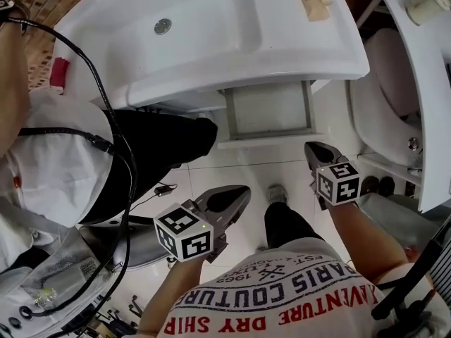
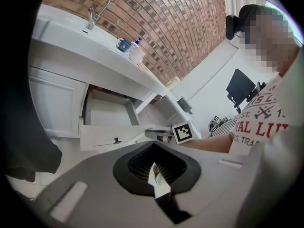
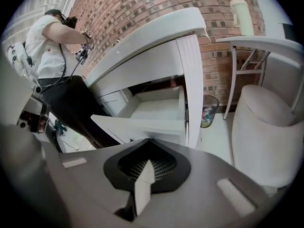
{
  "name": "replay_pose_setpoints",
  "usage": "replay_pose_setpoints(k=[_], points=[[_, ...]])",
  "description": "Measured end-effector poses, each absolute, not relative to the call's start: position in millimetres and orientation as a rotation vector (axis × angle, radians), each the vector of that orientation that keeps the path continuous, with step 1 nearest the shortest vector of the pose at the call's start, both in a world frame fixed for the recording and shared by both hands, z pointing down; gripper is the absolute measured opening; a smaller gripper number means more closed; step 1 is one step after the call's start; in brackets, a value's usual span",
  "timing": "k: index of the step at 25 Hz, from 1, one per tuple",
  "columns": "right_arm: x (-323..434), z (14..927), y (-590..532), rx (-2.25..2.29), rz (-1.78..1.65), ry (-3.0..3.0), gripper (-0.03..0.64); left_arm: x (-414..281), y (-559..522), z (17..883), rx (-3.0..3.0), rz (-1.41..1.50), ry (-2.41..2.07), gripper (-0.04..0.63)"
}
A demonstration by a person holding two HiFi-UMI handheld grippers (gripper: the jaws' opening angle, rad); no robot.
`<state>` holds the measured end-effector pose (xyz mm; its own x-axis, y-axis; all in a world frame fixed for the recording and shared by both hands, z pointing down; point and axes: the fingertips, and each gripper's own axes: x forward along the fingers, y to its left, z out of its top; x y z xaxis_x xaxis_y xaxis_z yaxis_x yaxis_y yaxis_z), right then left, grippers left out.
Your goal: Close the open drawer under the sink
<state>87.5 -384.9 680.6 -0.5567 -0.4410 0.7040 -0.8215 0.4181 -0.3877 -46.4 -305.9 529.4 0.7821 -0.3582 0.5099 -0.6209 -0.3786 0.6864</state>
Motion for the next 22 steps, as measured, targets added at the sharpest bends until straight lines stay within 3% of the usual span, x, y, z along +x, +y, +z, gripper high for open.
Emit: replay_pose_setpoints(k=[22], points=[[68,675,-541,1.223,0.962,-2.187,0.008,-68,-309,535,1.989,0.339,-0.739,-0.017]])
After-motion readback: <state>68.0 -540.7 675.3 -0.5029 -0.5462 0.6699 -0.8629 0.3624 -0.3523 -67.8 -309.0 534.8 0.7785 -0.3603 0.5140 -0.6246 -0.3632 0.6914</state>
